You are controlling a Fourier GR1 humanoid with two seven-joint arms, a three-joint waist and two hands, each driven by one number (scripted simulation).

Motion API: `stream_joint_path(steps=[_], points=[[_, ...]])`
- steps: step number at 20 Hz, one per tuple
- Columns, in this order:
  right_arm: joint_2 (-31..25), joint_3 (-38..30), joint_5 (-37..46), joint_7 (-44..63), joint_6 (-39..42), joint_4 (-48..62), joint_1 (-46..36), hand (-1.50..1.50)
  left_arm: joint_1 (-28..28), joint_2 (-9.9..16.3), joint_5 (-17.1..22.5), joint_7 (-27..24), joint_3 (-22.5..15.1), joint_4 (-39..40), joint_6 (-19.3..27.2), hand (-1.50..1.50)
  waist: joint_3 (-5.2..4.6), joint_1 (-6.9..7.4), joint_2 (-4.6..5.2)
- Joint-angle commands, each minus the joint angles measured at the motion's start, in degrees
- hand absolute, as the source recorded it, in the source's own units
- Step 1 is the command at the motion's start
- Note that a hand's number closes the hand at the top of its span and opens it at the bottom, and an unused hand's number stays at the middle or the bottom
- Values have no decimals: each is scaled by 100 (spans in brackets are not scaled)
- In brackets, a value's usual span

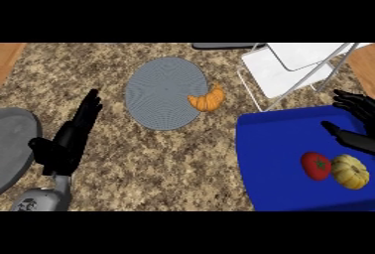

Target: Pick the tomato from the tray and place it in the tiered shelf

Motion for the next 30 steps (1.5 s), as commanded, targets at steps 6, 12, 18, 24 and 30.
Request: stream_joint_path(steps=[6, 12, 18, 24, 30], points=[[-226, -1354, -505, -2888, 1472, 2564, -25, -150, -422, -232, -388, -258, -297, 581, -43, 0, -6, 301, -31], [-1086, -463, 702, -3186, 2507, 2530, 172, -150, -392, -271, -490, -45, -336, 440, 3, 0, -19, 336, -71], [-1607, -242, 982, -2039, 2438, 1492, 0, -150, -484, -389, -506, -303, -200, 817, -62, 0, -40, 228, -107], [-2188, 328, 1881, -1652, 2488, 590, 169, -150, -436, -378, -553, -415, -137, 781, -33, 0, -41, 245, -110], [-2671, 569, 2498, -576, 2336, -697, 442, -150, -452, -451, -538, -434, -105, 924, -89, 0, -44, 188, -119]])
